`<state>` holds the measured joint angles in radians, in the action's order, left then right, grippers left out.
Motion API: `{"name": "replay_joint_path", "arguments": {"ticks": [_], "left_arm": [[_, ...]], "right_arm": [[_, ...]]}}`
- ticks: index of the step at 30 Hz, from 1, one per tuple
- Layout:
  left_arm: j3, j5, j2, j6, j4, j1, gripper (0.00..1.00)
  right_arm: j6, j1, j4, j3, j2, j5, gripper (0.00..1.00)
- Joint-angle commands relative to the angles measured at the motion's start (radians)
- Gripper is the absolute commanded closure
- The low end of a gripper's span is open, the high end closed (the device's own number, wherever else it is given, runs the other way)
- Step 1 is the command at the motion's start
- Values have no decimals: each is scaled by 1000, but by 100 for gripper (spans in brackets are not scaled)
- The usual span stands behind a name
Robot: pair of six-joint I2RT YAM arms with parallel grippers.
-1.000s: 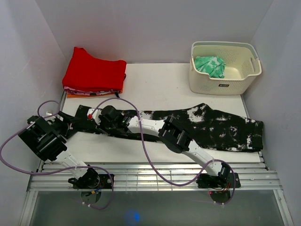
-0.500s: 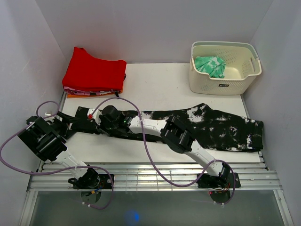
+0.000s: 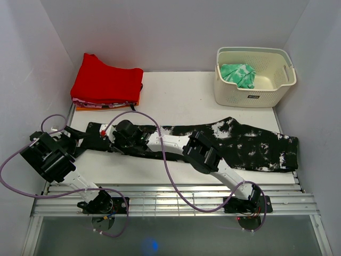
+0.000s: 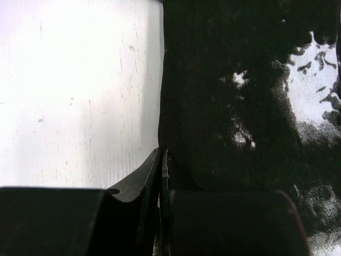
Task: Fold and stack the trousers
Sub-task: Fold the trousers
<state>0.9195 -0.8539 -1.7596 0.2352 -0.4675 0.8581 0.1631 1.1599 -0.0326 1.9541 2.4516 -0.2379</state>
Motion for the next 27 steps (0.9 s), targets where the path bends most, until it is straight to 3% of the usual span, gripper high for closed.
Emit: {"name": "replay_joint_path", "arguments": {"ticks": [1, 4, 7, 8, 13, 14, 17, 19, 21, 23, 27], "left_arm": [[16, 95, 15, -45, 36, 16, 4], [31, 58, 51, -68, 23, 16, 4], [82, 75, 95, -118, -35, 16, 4], [100, 96, 112, -158, -52, 16, 4], [235, 168, 134, -313, -180, 16, 6], [251, 190, 134, -335, -194, 16, 7], [291, 171, 143, -460, -243, 4, 11], [297, 162, 163, -555, -276, -68, 14], [294, 176, 173, -585, -290, -167, 18], [286, 180, 172, -586, -290, -227, 21], [265, 225, 127, -536, -260, -382, 32]], "right_arm": [[-22, 14, -13, 60, -8, -47, 92], [-25, 14, 22, 126, 35, -58, 81], [-22, 12, 31, 144, 30, -52, 63], [-19, 12, 28, 138, 18, -51, 51], [-5, 4, 31, 48, -104, -43, 29], [-7, -6, 63, 36, -123, -49, 18], [-7, -35, 120, -30, -192, -75, 9], [-5, -57, 172, -91, -241, -103, 9], [19, -88, 209, -135, -288, -116, 17], [48, -118, 284, -205, -340, -123, 28], [107, -187, 373, -395, -483, -123, 38]]}}
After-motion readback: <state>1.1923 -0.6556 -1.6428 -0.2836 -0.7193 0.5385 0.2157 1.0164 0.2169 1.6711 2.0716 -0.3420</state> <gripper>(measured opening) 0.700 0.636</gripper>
